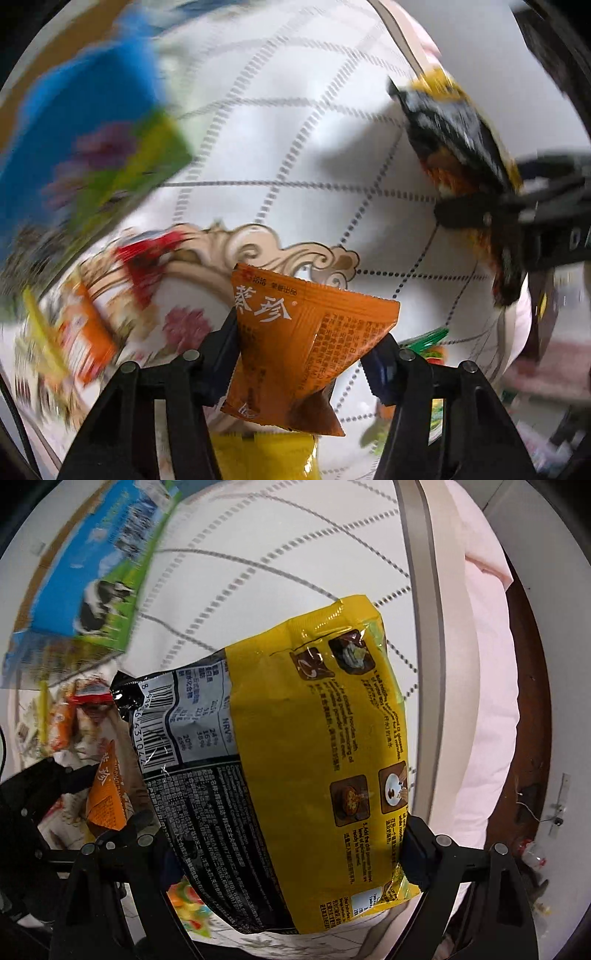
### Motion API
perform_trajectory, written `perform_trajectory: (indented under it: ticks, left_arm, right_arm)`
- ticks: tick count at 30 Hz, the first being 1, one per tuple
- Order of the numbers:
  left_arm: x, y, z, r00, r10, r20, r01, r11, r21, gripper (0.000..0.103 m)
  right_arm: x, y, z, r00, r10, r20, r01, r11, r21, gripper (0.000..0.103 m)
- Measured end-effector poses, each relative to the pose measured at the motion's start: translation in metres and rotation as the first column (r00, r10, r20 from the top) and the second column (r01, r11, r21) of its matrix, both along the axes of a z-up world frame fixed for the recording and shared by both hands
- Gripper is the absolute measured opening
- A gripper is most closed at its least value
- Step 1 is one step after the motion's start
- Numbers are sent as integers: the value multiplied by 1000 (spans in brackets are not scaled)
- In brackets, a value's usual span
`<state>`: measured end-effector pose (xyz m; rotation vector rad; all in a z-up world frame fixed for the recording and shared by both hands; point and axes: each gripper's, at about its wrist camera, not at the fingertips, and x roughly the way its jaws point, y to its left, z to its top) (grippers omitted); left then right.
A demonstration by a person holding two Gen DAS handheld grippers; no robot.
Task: Organize snacks
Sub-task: 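Carry both packets into the cardboard box and open both tools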
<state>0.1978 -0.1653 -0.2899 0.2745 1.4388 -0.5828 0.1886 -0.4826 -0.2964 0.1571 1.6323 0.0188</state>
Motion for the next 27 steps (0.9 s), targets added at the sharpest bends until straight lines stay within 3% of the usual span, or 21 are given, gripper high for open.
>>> perform_trajectory:
  ticks: [5,6,7,13,17,21,24,27]
  left_arm:
    - [-11,54,64,972,211,99,-206,977,-62,56]
    - [-6,60,93,963,248,107,-243,968,-64,56]
    - [3,93,120,952,287,107,-280,957,-77,56]
    - [64,117,157,903,417,106,-409,908,-93,56]
    - [112,139,165,882,458,105,-450,888,-97,56]
    - [154,158,162,866,494,77,-488,869,-82,56]
    - [191,186,148,854,519,38,-516,854,-59,56]
    - [227,187,111,847,531,-5,-531,847,-35,56]
  right_arm:
    - [-7,6,39,997,-5,80,1,998,60,92]
    - [-7,9,51,995,-3,103,-5,997,71,92]
    - [-6,12,62,992,-3,125,-8,996,84,92]
    - [26,46,107,978,-35,205,7,990,139,92]
    - [64,73,120,972,-65,227,25,984,174,92]
    - [108,98,107,974,-86,212,51,984,168,92]
    - [139,121,93,978,-92,185,65,988,143,92]
    - [159,139,71,985,-95,144,78,990,117,92]
